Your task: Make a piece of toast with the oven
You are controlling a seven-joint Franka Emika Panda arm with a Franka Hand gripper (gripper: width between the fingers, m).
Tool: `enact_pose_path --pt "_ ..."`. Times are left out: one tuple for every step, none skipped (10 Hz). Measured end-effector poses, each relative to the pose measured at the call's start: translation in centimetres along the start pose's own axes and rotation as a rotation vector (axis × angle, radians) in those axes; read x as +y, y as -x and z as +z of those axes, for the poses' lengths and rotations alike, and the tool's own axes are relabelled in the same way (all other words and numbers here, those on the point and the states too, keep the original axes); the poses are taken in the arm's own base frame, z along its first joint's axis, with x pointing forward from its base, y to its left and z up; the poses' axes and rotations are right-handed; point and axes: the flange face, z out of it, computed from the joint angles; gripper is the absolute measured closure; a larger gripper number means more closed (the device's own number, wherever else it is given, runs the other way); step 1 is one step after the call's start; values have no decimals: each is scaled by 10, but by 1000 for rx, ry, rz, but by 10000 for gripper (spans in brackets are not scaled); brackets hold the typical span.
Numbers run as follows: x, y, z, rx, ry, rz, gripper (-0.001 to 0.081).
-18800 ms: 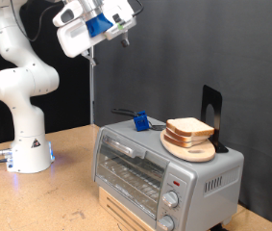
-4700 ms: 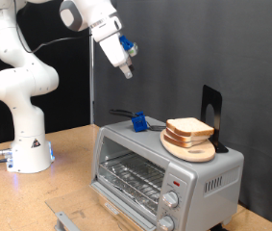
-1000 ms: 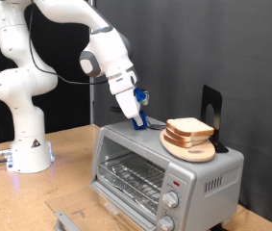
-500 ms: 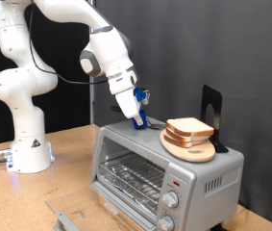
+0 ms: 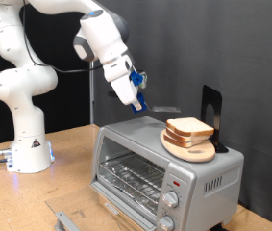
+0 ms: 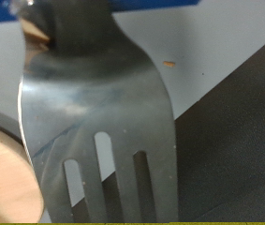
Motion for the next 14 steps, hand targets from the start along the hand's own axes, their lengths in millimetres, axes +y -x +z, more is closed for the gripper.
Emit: enact_pose_path --pt "0 1 2 -1 4 -1 447" --pt "2 1 3 -3 2 6 447" --pt "6 -1 0 0 -13 15 447" --pt "13 -4 -5 11 -34 20 447" --pt "22 -6 -12 17 -51 21 447" --pt "32 -9 -19 21 -63 21 447" --pt "42 -10 -26 24 -73 22 447" --pt "52 -11 -33 25 -76 21 447" --pt "63 -12 -38 24 -75 26 447" --pt "74 -14 -43 28 -70 39 447" --pt "84 -15 -47 36 -60 50 447" --pt "93 -17 -51 44 -48 59 447" --pt "101 -18 -55 52 -41 63 447" --pt "110 -19 -58 60 -37 65 447"
